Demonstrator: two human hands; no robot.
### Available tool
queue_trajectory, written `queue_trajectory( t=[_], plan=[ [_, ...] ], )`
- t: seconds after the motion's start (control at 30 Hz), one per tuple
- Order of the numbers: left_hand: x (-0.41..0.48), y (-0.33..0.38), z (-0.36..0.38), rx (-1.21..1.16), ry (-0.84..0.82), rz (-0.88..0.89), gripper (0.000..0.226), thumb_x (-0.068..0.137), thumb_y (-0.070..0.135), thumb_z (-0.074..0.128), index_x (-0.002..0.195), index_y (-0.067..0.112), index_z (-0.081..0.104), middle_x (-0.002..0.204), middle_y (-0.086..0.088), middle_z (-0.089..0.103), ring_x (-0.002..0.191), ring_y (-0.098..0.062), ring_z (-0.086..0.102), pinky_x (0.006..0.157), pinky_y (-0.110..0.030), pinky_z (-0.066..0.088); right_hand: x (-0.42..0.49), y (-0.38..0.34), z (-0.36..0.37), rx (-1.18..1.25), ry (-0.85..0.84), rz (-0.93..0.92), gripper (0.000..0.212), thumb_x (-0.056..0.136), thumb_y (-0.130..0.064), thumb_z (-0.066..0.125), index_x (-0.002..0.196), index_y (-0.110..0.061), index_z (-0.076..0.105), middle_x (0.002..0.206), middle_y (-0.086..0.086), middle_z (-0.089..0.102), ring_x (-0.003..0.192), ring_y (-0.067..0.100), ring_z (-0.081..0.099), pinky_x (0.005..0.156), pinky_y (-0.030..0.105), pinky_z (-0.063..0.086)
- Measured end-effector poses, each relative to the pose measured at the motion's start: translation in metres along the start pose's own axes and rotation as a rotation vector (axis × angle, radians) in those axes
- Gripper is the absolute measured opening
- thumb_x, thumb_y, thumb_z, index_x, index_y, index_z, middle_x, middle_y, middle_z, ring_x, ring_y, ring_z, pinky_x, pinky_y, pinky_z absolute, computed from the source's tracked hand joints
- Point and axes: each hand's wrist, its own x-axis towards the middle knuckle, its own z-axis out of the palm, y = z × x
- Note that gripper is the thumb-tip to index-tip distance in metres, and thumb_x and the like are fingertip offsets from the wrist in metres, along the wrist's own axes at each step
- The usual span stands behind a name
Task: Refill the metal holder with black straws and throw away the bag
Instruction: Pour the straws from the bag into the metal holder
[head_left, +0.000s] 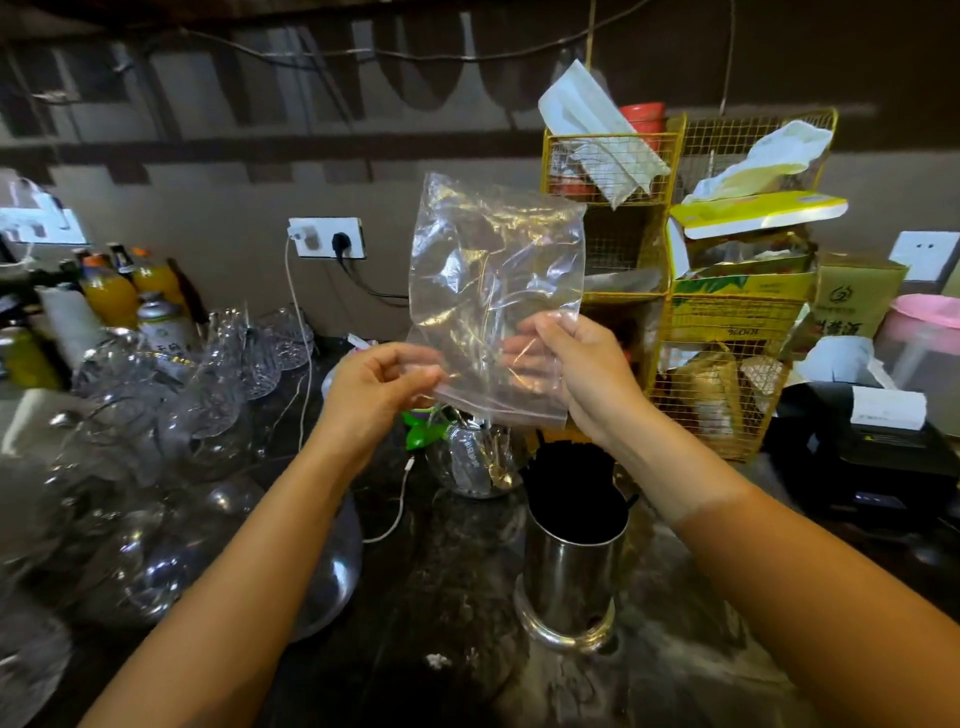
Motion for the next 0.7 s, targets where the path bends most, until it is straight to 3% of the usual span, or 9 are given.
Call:
queue_trajectory(
  t=[0.1,0.17,0.27,0.4,0.5,0.6,0.7],
  plan=[
    [-0.017,-0.01,-0.014,0.017,0.096,-0.036,0.016,0.076,-0.005,0.059,0.071,0.011,0.062,0.045,0.013,0.065,0.046,0.001,0.057,0.05,-0.009,0.049,-0.005,0.011,0.015,0.02,0.012,0.016,0.026,0.093,-0.019,0.04,0.073,-0.018,0.056,0.074,0.006,0.064,0.065,0.014,0.066,0.055,0.026,0.053],
    [-0.029,-0.019,-0.021,0.003,0.133,-0.087,0.017,0.075,-0.006,0.06,0.069,0.01,0.061,0.042,0.011,0.064,0.043,0.001,0.056,0.048,-0.008,0.048,-0.008,0.021,0.022,0.021,0.038,0.045,0.027,0.093,-0.019,0.04,0.072,-0.017,0.056,0.081,0.015,0.055,0.074,0.022,0.06,0.052,0.023,0.053],
    [-0.05,-0.035,-0.027,-0.022,0.141,-0.168,0.016,0.075,-0.008,0.059,0.07,0.007,0.06,0.042,0.008,0.064,0.043,0.0,0.056,0.047,-0.008,0.047,-0.014,0.041,0.031,-0.006,0.028,0.122,0.024,0.093,-0.02,0.041,0.073,-0.015,0.055,0.088,0.015,0.049,0.083,0.026,0.054,0.055,0.024,0.052],
    [-0.075,-0.052,-0.031,-0.114,0.152,-0.255,0.018,0.08,-0.002,0.055,0.083,0.015,0.048,0.072,-0.005,0.065,0.052,-0.004,0.063,0.049,-0.015,0.052,-0.03,0.067,0.038,-0.02,0.01,0.248,0.019,0.092,-0.016,0.042,0.08,-0.01,0.055,0.084,0.018,0.055,0.07,0.025,0.06,0.053,0.027,0.053],
    [-0.085,-0.061,-0.039,-0.195,0.175,-0.247,0.025,0.083,-0.001,0.049,0.082,0.02,0.035,0.087,-0.008,0.063,0.059,-0.008,0.067,0.051,-0.02,0.054,-0.042,0.082,0.034,-0.131,-0.03,0.315,0.02,0.092,-0.018,0.04,0.082,-0.007,0.054,0.084,0.02,0.052,0.071,0.03,0.057,0.057,0.034,0.051],
    [-0.092,-0.07,-0.048,-0.102,0.037,-0.251,0.025,0.081,-0.005,0.049,0.084,0.019,0.042,0.097,-0.005,0.062,0.066,-0.007,0.067,0.057,-0.021,0.055,-0.055,0.094,0.031,-0.204,-0.07,0.367,0.021,0.093,-0.02,0.039,0.079,-0.01,0.052,0.08,0.014,0.054,0.077,0.04,0.062,0.069,0.045,0.055],
    [-0.099,-0.081,-0.052,0.067,-0.09,-0.303,0.026,0.079,-0.007,0.054,0.092,0.015,0.057,0.101,-0.001,0.06,0.068,-0.003,0.067,0.056,-0.017,0.055,-0.068,0.106,0.027,-0.12,-0.109,0.414,0.019,0.093,-0.017,0.038,0.081,-0.008,0.05,0.066,0.005,0.061,0.053,0.013,0.066,0.037,0.015,0.042]
  ],
)
